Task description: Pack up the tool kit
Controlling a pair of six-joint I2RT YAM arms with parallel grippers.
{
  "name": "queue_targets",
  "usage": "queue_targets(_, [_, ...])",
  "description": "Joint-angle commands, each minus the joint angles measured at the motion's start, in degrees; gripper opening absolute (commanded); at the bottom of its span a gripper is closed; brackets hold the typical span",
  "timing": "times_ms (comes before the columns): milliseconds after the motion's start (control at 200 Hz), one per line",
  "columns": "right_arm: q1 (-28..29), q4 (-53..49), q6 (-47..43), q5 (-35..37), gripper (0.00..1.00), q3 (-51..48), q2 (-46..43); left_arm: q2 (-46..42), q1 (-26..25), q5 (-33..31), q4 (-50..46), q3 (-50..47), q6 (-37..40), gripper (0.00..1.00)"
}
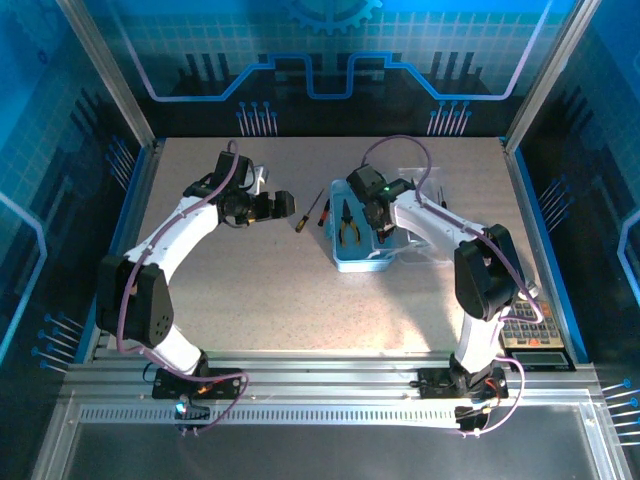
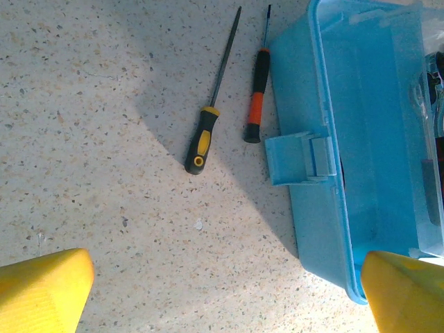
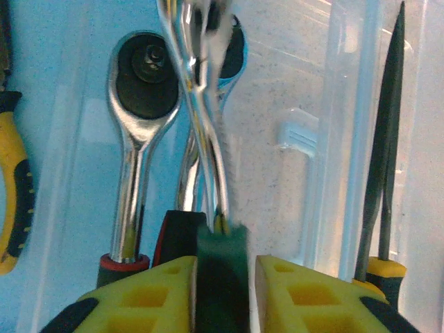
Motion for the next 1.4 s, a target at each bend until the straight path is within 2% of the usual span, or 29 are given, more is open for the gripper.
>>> queue_targets(0, [0.2, -0.9, 1.1, 1.2, 0.34, 1.6, 0.7, 0.4, 0.1, 1.2, 0.4, 0.0, 1.2, 0.99])
queue_targets(365, [0.4, 0.2, 0.0, -1.7, 0.4, 1.4, -0.8, 0.3, 0.1, 1.2, 0.0, 0.1, 1.3, 0.99])
queue_targets(415, [0.5, 0.9, -0.6, -2.9, 0.44, 1.2, -1.4, 0.4, 0.1, 1.1, 0.0, 0.1, 1.3, 0.99])
queue_targets(565, [0.6, 2.5, -1.9, -6.9, 0.64, 1.0, -3.7, 0.2, 0.1, 1.0, 0.0, 0.2, 1.3, 0.99])
queue_targets(705, [0.6, 3.9, -2.8, -10.2, 0.74, 0.5, -6.0, 0.2, 0.1, 0.8, -0.2, 0.2, 1.4, 0.99])
queue_targets(920, [0.2, 4.4, -4.5, -11.2, 0.87, 0.3, -7.7, 0.3, 0.2, 0.7, -0.2, 0.0, 1.3, 0.99])
queue_targets(1051, [-0.5, 7.4, -6.0, -17.1, 1.0, -1.8, -9.6, 0.3, 0.1, 0.1, 0.0, -0.4, 1.2, 0.99])
queue_targets(1236, [-1.3, 10.4, -6.6, -25.5, 1.0, -4.0, -12.8, 2.5, 0.1, -4.1, -0.3, 0.1, 1.6, 0.99])
queue_targets(1396, [-2.4, 11.0, -6.9, -28.3, 1.0, -5.4, -15.2, 7.4, -0.4, -9.1, -1.4, 1.6, 3.2, 0.99])
